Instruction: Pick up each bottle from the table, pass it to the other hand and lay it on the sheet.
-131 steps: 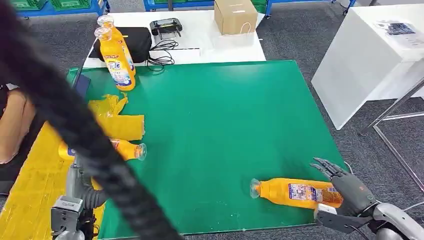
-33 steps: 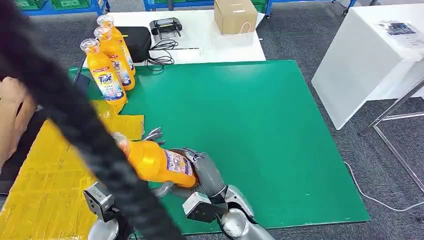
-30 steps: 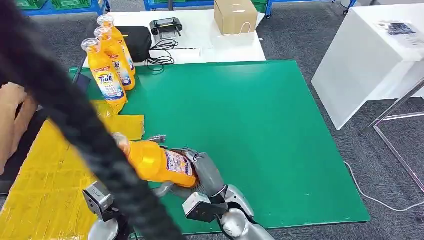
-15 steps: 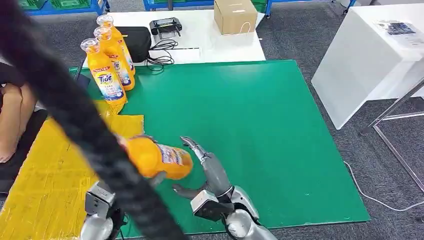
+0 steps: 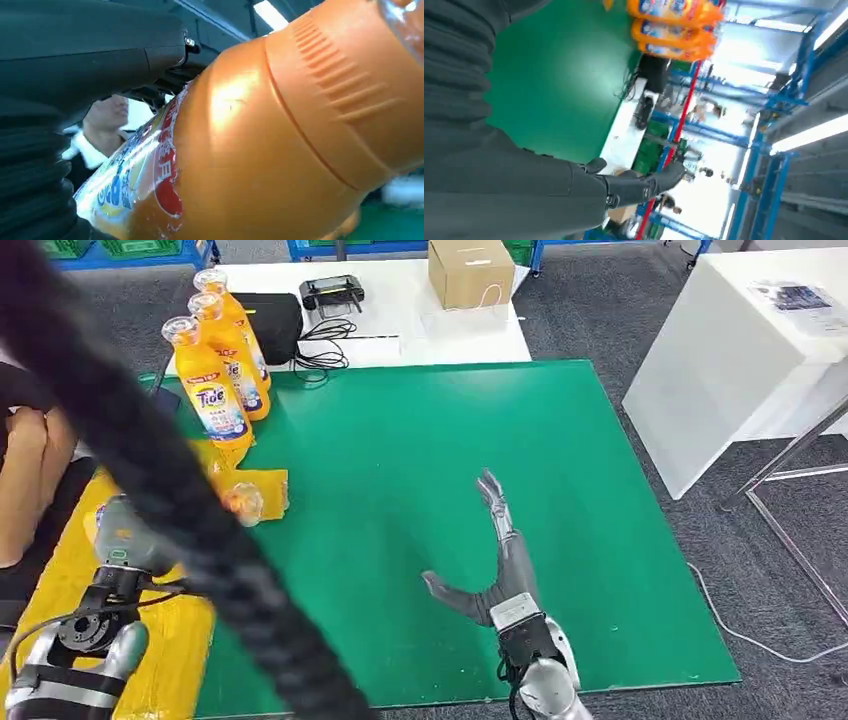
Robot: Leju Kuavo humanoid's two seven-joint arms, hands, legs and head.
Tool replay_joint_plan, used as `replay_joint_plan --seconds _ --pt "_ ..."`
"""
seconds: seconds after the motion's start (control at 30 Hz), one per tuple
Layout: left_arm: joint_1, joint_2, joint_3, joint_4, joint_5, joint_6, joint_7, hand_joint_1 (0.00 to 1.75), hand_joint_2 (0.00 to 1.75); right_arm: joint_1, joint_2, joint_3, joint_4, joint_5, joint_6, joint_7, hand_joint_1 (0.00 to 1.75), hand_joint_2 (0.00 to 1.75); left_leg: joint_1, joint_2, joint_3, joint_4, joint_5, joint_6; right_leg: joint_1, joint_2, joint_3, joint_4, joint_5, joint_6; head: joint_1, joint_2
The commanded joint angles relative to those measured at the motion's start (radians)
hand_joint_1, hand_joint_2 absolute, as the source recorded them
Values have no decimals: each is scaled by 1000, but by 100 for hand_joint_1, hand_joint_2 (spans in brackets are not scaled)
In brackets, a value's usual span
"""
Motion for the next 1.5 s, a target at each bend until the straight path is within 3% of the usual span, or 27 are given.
replay_joint_plan --seconds 0.03,0.2,0.4,0.6,0.63,0.67,1.1,1.5 --pt "-159 35 -105 406 -53 23 19 175 175 -38 -2 -21 -33 -10 5 -3 0 175 0 1 2 0 -1 0 1 0 2 -1 0 -1 0 0" --pt "-174 36 -137 429 -88 -20 33 175 175 -38 -6 -16 -31 -11 2 -3 0 175 1 0 2 0 -1 0 1 -1 3 -1 -1 -1 0 0" --pt "-266 -106 -170 789 -76 53 38 175 175 -89 -20 27 18 -24 21 3 0 175 -1 -1 3 -1 0 0 0 -2 3 -1 0 0 0 0" --pt "-234 -145 -96 868 12 153 35 175 175 -78 -41 18 10 -16 7 -6 0 175 -1 0 5 -2 -1 0 -1 -1 6 -2 -1 0 0 0" --pt "-227 -146 -85 866 18 173 42 157 175 -74 -41 10 12 -16 4 -6 0 175 0 0 7 -2 -2 0 0 -1 8 -3 -1 0 0 0" --pt "-220 -145 -83 858 14 197 48 0 175 -72 -41 8 15 -17 2 -5 0 175 -1 -1 5 -2 -1 0 0 -1 7 -2 -1 0 0 0" --pt "-166 -144 11 777 89 278 -18 0 175 -68 -46 27 30 21 -8 -3 0 175 0 -4 7 -2 1 -1 0 -2 9 -2 0 0 0 0" --pt "-166 -144 11 777 89 278 -18 0 175 -68 -46 27 30 21 -8 -3 0 175 0 -4 6 -1 1 -2 0 -2 8 -2 -1 0 0 0"
